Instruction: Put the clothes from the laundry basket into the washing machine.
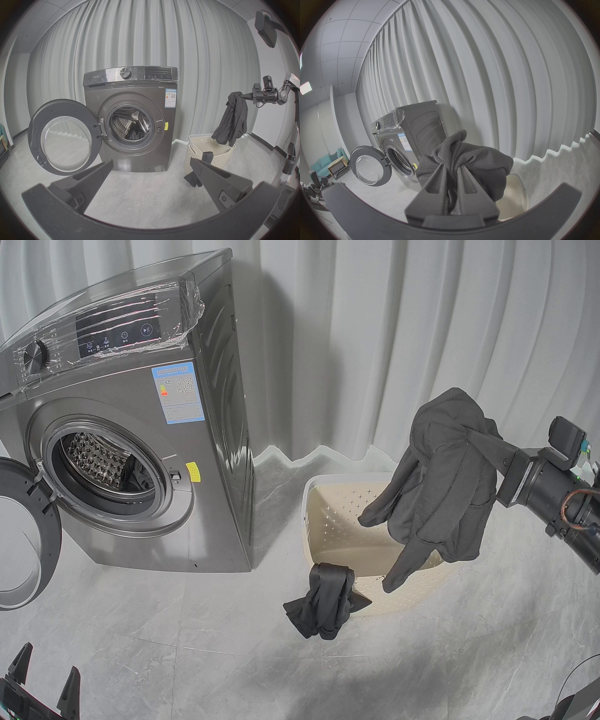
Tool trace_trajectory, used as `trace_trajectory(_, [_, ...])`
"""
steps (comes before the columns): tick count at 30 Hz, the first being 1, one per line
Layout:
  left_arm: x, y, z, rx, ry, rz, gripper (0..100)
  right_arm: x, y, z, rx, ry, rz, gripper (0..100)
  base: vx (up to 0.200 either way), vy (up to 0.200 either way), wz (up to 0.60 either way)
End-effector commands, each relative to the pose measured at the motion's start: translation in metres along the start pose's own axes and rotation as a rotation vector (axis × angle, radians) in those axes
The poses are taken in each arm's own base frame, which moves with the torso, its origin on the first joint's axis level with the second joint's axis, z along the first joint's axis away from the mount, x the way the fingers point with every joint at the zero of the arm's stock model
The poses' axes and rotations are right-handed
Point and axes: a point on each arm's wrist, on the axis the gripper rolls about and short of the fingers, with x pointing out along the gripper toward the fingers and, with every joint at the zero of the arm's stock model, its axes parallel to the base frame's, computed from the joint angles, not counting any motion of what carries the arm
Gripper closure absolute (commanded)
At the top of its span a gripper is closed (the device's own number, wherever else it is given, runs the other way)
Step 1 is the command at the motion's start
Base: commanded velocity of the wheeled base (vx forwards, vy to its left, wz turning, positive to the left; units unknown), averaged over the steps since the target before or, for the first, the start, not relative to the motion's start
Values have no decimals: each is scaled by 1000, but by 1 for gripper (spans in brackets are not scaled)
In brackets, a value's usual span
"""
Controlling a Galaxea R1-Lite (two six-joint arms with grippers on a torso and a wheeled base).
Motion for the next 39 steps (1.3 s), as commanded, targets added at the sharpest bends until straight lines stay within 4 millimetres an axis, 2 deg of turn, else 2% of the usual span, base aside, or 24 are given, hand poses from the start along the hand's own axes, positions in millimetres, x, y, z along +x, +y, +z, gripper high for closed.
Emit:
trace_trajectory(1, [0, 0, -5, -1, 0, 0, 0, -6, -1, 5, 3, -21, 3, 100, 0, 0, 0])
trace_trajectory(9, [0, 0, -5, -1, 1, 0, 0, -7, 1, 4, 8, -18, 14, 100, 0, 0, 0])
trace_trajectory(14, [0, 0, -5, -1, 1, 0, 0, -10, -1, 10, 11, -41, 7, 100, 0, 0, 0])
trace_trajectory(23, [0, 0, -5, -1, 1, -8, 0, -13, -2, 6, 13, -25, 9, 100, 0, 0, 0])
trace_trajectory(35, [0, 0, -5, -18, 0, 1, 0, -12, -16, -19, -2, 58, -52, 100, -200, 0, 0])
trace_trajectory(39, [0, 0, -5, -21, 1, -2, 0, -12, -19, -19, -7, 61, -80, 100, 0, 0, 0])
